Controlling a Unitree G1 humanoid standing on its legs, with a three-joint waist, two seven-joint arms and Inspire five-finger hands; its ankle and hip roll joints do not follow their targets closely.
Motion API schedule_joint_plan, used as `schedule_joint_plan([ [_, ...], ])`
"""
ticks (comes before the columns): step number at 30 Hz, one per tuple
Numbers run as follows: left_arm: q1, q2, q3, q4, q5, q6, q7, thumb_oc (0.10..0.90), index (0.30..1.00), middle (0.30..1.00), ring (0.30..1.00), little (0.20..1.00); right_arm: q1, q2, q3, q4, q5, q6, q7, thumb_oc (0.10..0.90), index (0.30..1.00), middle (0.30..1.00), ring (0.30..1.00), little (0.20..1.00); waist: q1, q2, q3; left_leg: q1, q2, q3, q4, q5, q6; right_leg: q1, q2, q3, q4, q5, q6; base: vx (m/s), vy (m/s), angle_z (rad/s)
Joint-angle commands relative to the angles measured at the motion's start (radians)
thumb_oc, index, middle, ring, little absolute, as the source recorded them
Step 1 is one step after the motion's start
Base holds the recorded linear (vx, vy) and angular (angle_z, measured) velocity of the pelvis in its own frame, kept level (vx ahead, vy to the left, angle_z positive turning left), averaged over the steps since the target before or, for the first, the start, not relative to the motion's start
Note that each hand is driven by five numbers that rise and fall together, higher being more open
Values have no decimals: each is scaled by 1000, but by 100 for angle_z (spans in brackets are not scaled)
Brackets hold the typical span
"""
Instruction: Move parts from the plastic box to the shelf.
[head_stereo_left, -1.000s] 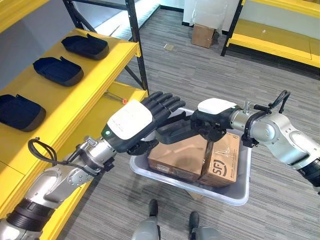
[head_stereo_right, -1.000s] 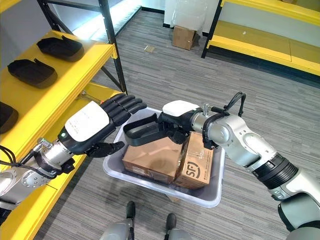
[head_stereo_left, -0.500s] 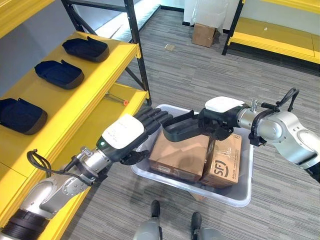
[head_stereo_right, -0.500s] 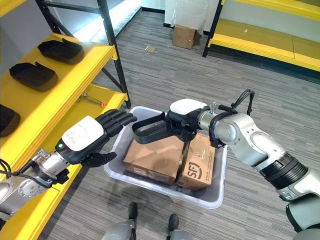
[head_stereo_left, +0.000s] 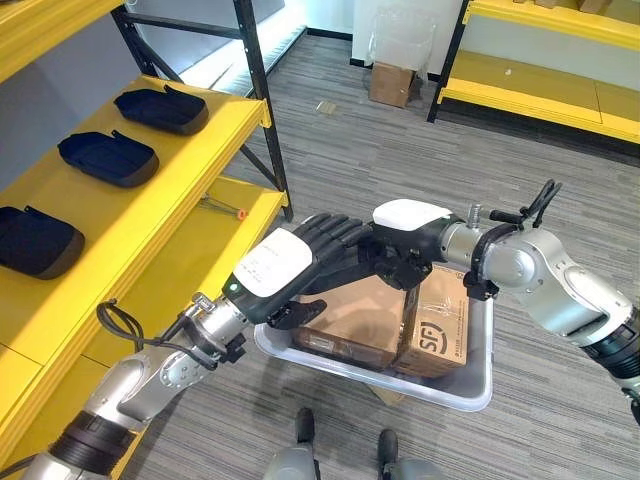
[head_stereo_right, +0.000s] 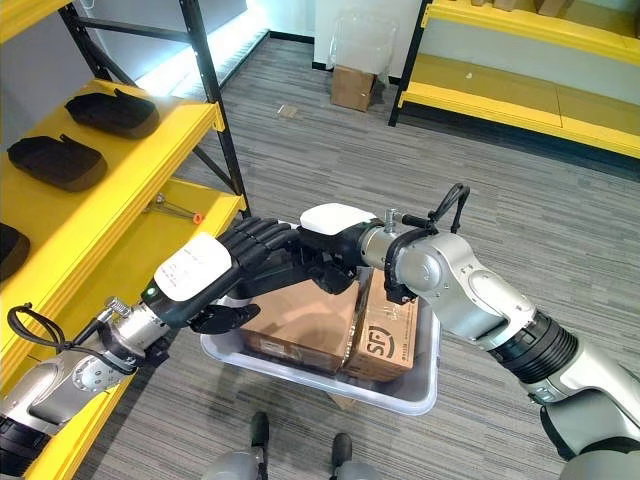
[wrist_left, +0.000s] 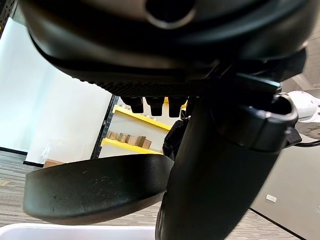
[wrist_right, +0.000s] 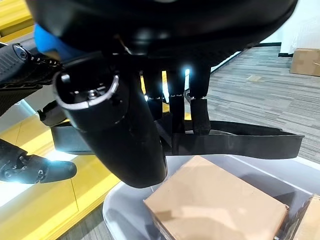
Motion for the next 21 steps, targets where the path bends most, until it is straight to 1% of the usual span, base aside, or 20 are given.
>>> schedule_joint_plan([
  [1, -31, 7, 23, -46, -65, -28, 52, 900, 1000, 1000, 1000, 1000, -147, 1, -31, -4, -13, -20, -57, 400, 300, 300, 300, 300, -1, -25, -129, 19, 51, -23, -10, -67, -35, -34, -34, -26, 69, -32, 27, 0, 0, 0],
  [4, -61, -5, -11, -50, -55, -31, 32, 900, 1000, 1000, 1000, 1000, -160, 41, -19, 15, -35, -8, -42, 400, 300, 300, 300, 300, 0, -24, -131, 22, 50, -28, -10, -68, -33, -31, -33, -27, 72, -35, 26, 0, 0, 0],
  [9, -88, -6, -40, -43, -57, -2, 39, 900, 1000, 1000, 1000, 1000, -175, 47, -6, 37, -33, -20, -60, 400, 300, 300, 300, 300, -3, -24, -130, 23, 50, -28, -10, -69, -33, -29, -32, -27, 74, -37, 24, 0, 0, 1],
  [12, -84, -2, -39, -31, -53, 12, 41, 900, 1000, 1000, 1000, 1000, -181, 46, -5, 41, -27, -20, -62, 400, 300, 300, 300, 300, -4, -25, -133, 27, 53, -26, -10, -68, -35, -26, -31, -23, 73, -37, 25, 0, 0, 0],
  [15, -71, 1, -28, -29, -55, 6, 42, 900, 1000, 1000, 1000, 1000, -176, 39, -9, 39, -26, -21, -57, 400, 300, 300, 300, 300, -2, -25, -133, 29, 53, -27, -10, -68, -36, -25, -32, -25, 77, -40, 24, 0, 0, 0],
  [21, -68, 4, -25, -24, -57, -10, 36, 900, 1000, 1000, 1000, 1000, -174, 38, -4, 55, -28, -50, -55, 400, 300, 300, 300, 300, 0, -25, -135, 34, 54, -30, -9, -67, -35, -21, -30, -29, 90, -49, 21, 0, 0, 0],
])
